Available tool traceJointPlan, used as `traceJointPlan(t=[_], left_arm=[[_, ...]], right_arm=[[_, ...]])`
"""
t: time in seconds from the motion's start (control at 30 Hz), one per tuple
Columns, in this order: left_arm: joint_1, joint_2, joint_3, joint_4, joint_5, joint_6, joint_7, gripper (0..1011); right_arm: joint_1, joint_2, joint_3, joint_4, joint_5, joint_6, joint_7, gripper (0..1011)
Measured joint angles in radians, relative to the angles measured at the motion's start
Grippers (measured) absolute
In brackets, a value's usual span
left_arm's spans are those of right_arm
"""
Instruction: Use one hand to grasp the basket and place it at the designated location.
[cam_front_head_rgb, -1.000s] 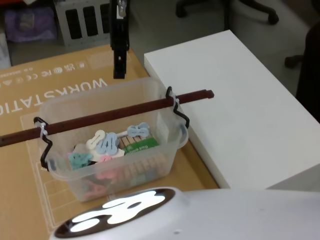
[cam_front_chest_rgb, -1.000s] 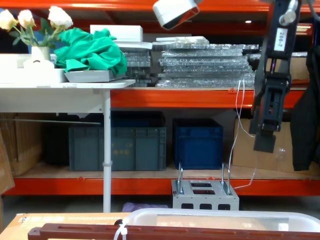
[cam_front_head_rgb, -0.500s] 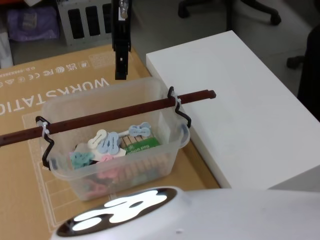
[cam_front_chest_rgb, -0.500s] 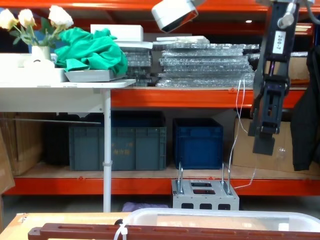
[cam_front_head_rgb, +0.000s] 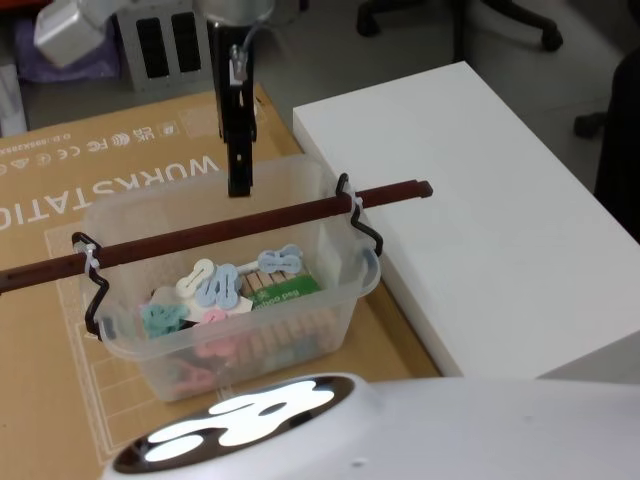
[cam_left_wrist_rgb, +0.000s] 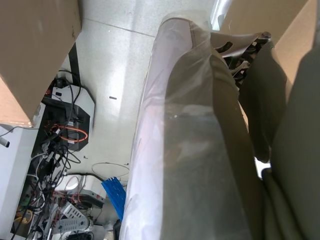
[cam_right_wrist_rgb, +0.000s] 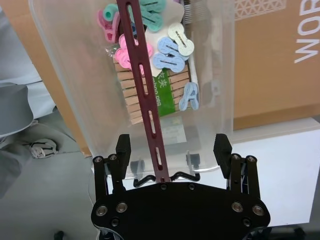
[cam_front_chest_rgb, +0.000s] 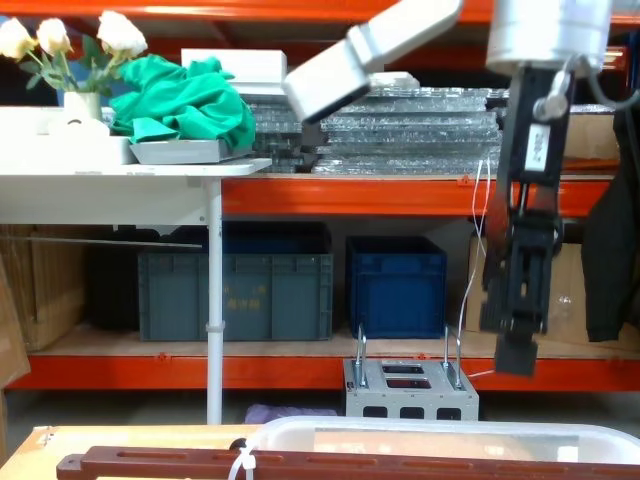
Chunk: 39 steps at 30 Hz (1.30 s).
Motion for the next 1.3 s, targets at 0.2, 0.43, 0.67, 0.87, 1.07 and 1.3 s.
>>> traceJointPlan(t=[0.2, 0.43, 0.67, 0.87, 1.07, 1.3], left_arm=[[0.0, 0.0, 0.0, 0.0, 0.0, 0.0, 0.0, 0], [0.0, 0.0, 0.0, 0.0, 0.0, 0.0, 0.0, 0], [0.0, 0.0, 0.0, 0.0, 0.0, 0.0, 0.0, 0], [0.0, 0.0, 0.0, 0.0, 0.0, 0.0, 0.0, 0], [0.0, 0.0, 0.0, 0.0, 0.0, 0.0, 0.0, 0], [0.0, 0.0, 0.0, 0.0, 0.0, 0.0, 0.0, 0]], right_arm=[[-0.02, -0.033, -0.018, 0.049, 0.016, -0.017, 0.016, 1001], [-0.055, -0.092, -0.04, 0.148, 0.047, -0.055, 0.049, 1001], [-0.081, -0.134, -0.058, 0.206, 0.061, -0.08, 0.075, 1001], [-0.085, -0.143, -0.068, 0.2, 0.055, -0.09, 0.079, 1001], [-0.085, -0.152, -0.077, 0.193, 0.05, -0.098, 0.081, 1001], [-0.09, -0.162, -0.087, 0.198, 0.052, -0.118, 0.081, 1001]])
